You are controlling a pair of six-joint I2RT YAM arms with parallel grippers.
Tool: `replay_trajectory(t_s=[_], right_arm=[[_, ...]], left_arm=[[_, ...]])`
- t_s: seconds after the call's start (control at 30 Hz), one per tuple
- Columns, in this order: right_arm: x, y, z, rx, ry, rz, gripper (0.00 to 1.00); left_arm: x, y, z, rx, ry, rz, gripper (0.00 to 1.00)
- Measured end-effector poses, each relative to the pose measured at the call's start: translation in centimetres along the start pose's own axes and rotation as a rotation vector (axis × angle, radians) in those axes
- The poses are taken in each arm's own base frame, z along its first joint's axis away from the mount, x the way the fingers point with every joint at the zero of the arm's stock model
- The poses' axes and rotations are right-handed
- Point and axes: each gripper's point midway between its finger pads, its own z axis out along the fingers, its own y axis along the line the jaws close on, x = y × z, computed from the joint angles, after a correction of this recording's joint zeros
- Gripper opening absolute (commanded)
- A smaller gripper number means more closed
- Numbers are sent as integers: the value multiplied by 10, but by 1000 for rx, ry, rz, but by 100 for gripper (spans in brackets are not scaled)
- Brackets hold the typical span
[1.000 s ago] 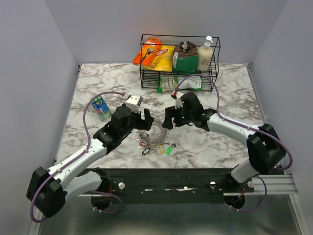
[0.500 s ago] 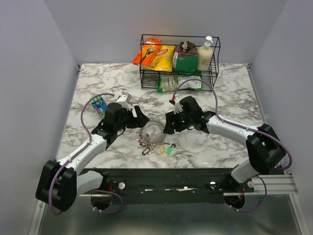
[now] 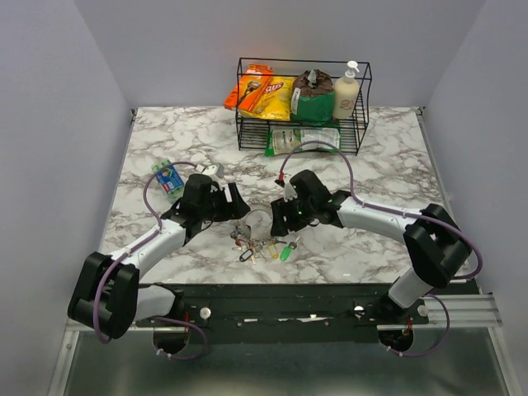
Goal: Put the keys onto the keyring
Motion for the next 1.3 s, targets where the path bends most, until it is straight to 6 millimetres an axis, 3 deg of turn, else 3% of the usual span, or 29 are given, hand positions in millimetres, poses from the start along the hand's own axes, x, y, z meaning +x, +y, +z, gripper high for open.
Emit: replay_trajectory(t_s=[0.1, 0.23, 0.43, 0.7, 0.77, 0.97, 1.1, 1.3], right_arm=[[-12, 2, 0, 4, -19, -5, 67], [-27, 6, 1, -1, -47, -13, 67], [-36, 9, 1, -7, -63, -19, 67], [-40, 13, 3, -26, -63, -22, 67], [-42, 14, 4, -35, -62, -22, 67], [-57, 23, 12, -60, -78, -29, 66], [-69, 36, 22, -87, -84, -32, 66], [-78, 51, 47, -100, -58, -13, 66]], left_arm=[[4, 7, 0, -40, 17, -9, 81], [6, 12, 0, -66, 28, -13, 64], [11, 18, 3, -90, 46, -16, 51], [22, 30, 9, -129, 75, -26, 50], [23, 33, 9, -140, 75, -28, 53], [19, 39, 8, -157, 62, -26, 52], [21, 44, 5, -167, 58, -32, 53], [16, 67, -2, -227, 29, -78, 64]])
